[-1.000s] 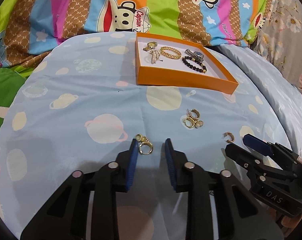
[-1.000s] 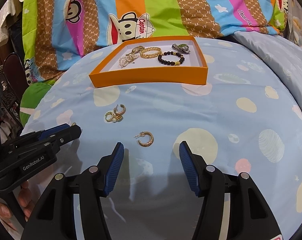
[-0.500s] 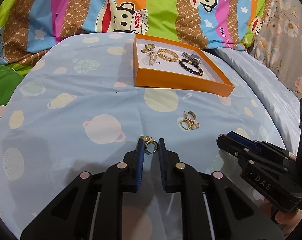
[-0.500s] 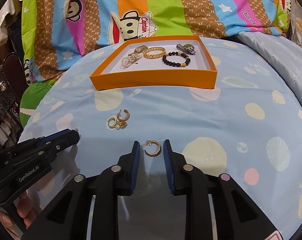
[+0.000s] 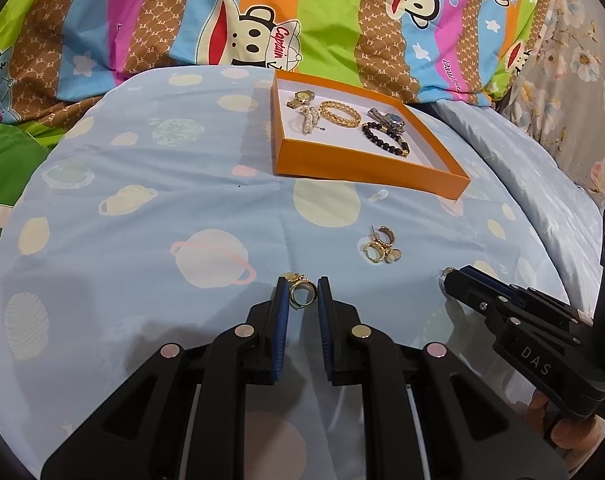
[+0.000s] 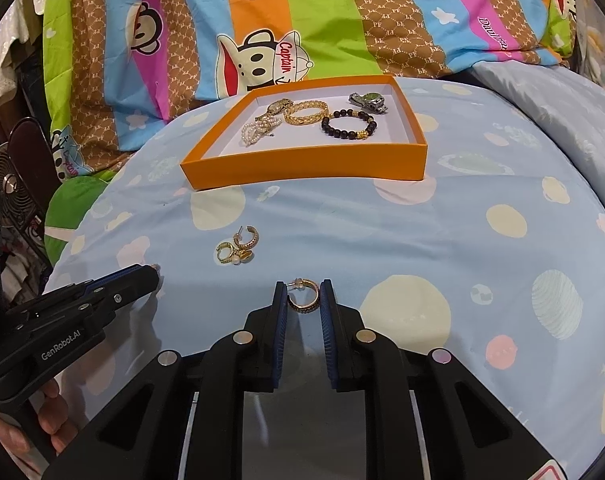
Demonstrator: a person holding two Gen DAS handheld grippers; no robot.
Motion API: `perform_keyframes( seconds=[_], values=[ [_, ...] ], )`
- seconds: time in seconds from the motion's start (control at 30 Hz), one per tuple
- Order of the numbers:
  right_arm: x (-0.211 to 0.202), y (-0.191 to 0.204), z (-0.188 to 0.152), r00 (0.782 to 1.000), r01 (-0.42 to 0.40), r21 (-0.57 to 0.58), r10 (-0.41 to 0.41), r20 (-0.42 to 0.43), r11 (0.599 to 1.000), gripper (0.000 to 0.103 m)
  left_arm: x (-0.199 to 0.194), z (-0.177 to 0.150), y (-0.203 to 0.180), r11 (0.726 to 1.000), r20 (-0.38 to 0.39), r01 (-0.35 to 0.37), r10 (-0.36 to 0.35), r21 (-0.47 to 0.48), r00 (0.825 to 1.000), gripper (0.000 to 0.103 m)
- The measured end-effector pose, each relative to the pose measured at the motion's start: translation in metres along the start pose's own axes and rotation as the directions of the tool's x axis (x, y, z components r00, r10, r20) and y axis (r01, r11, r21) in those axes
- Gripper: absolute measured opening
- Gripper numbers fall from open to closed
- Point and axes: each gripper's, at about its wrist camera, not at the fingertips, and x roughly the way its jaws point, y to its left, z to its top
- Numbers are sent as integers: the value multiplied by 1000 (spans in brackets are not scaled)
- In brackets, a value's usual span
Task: Organize jewelry
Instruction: 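Carry the gold ring and hoop earring over the orange box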
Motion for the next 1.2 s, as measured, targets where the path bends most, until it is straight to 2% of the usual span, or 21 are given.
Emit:
perform_keyframes(
  seconds=[0.23,0.43,0.5,0.67,0.83,1.0,1.2],
  values=[
    [-18,-5,18,998,-4,2,4,55,1000,16,-7,9,-1,1000,15,17,-17,-4,1000,14],
    [-23,-19,60,993,9,7,-10,117,1000,16,-17,51,-9,999,83,40,-42,22,996,12],
    [-19,-23,75,992,7,10,-9,128,1000,16,-15,69,-13,998,104,55,-58,31,993,12],
    [6,-31,110,993,-6,30,3,121,1000,16,3,107,-27,997,147,32,-43,75,988,12],
    [38,-36,125,996,3,33,-6,90,999,16,38,133,-32,996,132,24,-34,81,991,8],
    [56,-39,125,998,6,32,-8,68,999,16,54,138,-26,998,104,26,-33,64,994,8],
    [52,-41,119,997,-1,31,-1,76,1000,16,24,115,-15,997,132,56,-63,60,989,8]
  ],
)
